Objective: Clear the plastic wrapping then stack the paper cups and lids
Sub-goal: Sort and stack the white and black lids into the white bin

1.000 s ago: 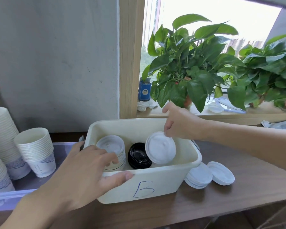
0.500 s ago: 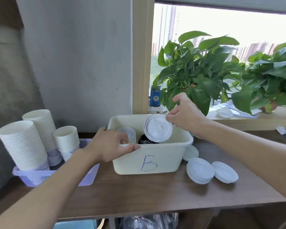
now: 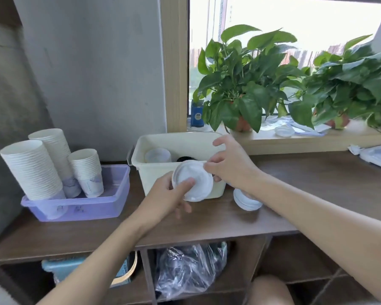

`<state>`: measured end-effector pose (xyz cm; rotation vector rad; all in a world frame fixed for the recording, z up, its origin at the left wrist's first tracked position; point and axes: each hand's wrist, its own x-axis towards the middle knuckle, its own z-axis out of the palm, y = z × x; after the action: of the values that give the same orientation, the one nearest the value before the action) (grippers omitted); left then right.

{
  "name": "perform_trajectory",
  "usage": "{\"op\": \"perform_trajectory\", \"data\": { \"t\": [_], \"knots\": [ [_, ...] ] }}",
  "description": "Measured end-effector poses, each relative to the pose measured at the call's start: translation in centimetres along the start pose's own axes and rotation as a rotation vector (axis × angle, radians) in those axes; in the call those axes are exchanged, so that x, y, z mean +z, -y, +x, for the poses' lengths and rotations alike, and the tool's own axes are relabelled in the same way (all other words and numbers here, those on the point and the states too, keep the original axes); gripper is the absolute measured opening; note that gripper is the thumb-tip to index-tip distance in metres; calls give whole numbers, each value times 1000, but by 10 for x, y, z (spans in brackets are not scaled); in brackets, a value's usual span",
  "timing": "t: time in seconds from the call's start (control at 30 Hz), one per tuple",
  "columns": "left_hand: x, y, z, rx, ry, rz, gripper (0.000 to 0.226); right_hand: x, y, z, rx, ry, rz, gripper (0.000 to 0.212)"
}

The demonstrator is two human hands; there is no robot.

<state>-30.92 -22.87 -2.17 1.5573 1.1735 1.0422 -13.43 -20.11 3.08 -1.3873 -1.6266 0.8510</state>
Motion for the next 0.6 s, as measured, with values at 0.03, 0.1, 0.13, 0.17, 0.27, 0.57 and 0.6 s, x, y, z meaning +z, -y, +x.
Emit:
{"op": "perform_trajectory", "data": {
  "t": [0.03,0.1,0.13,0.17,0.27,0.57,0.6],
  "knots": [
    [7,6,-2,-12,17,-30,17,2,-9,-7,19,6,18,46],
    [22,20,-5,-31,33,-72,16,4,-29,-20,49,18,31,39],
    [29,26,-6,-42,30,-84,16,3,-40,-26,53,17,6,36],
    [34,33,-5,-57,21,-91,15,2,-52,-32,54,11,-28,32],
    [47,52,1,-77,-59,-12,18,-6,-89,-43,65,-38,-54,27],
    [52,84,7,-34,-149,176,26,-16,-155,-37,-31,-272,-382,24],
    [51,85,8,-35,-146,176,26,-14,-158,-35,-47,-293,-376,25]
  ]
}}
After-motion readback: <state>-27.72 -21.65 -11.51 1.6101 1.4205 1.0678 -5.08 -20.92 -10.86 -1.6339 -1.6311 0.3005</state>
